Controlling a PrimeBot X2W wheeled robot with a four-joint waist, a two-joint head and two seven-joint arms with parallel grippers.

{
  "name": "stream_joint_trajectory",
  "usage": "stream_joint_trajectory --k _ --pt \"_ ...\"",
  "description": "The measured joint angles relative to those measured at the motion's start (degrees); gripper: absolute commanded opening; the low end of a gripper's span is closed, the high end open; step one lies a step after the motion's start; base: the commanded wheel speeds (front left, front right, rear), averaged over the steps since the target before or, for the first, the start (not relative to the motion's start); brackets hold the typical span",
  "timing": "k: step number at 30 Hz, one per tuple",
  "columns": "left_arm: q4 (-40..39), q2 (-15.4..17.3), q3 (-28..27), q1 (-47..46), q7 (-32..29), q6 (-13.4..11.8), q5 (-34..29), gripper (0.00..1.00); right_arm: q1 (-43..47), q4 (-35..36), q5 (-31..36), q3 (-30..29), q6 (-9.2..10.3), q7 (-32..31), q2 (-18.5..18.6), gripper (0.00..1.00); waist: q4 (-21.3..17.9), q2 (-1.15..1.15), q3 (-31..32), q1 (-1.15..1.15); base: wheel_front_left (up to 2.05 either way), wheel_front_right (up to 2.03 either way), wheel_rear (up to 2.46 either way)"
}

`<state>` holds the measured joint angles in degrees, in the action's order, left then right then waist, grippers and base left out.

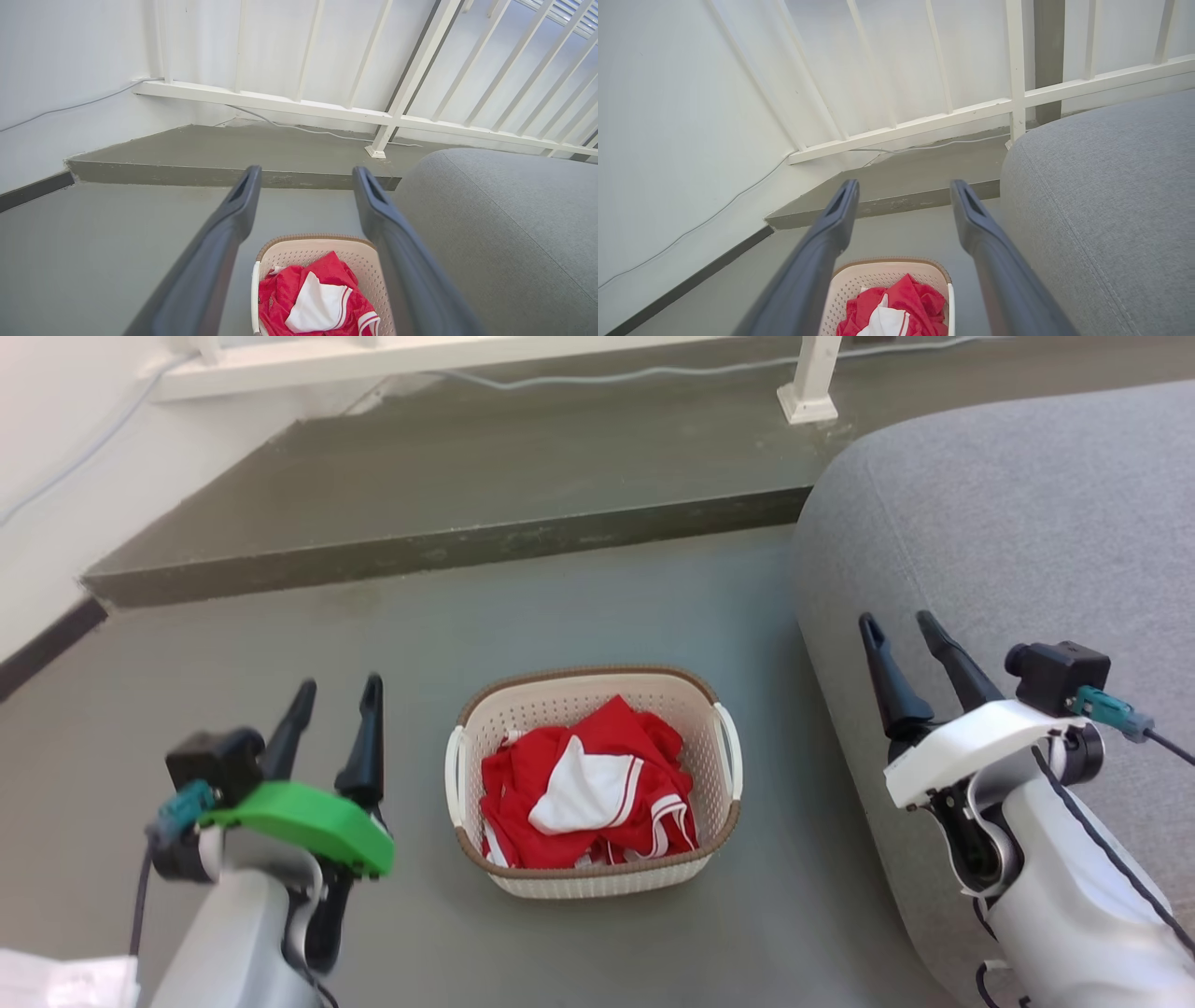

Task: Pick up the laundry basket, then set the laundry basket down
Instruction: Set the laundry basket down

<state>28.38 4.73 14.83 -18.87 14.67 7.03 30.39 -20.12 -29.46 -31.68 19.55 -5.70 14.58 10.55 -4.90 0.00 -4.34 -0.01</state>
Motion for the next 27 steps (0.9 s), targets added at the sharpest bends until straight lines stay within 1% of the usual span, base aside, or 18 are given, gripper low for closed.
stream_joint_trajectory --k 11,16,27 --pt "-3.56 -0.40 -0.52 5.96 0.00 0.01 -1.35 1.00 5.85 3.83 3.19 -2.32 2.31 0.00 0.30 1.00 0.71 0.00 3.22 0.00 0.00 0.00 0.00" --pt "-5.05 -0.24 -0.96 7.51 0.00 -0.05 -4.19 1.00 7.06 5.69 4.03 -3.21 2.78 0.00 0.32 1.00 0.80 0.00 3.12 0.00 0.00 0.00 0.00" --pt "-7.99 -0.36 -2.15 9.12 0.00 -0.07 -6.05 1.00 9.25 8.21 5.06 -4.49 3.28 0.00 0.11 1.00 0.80 0.00 2.82 0.00 0.00 0.00 0.00"
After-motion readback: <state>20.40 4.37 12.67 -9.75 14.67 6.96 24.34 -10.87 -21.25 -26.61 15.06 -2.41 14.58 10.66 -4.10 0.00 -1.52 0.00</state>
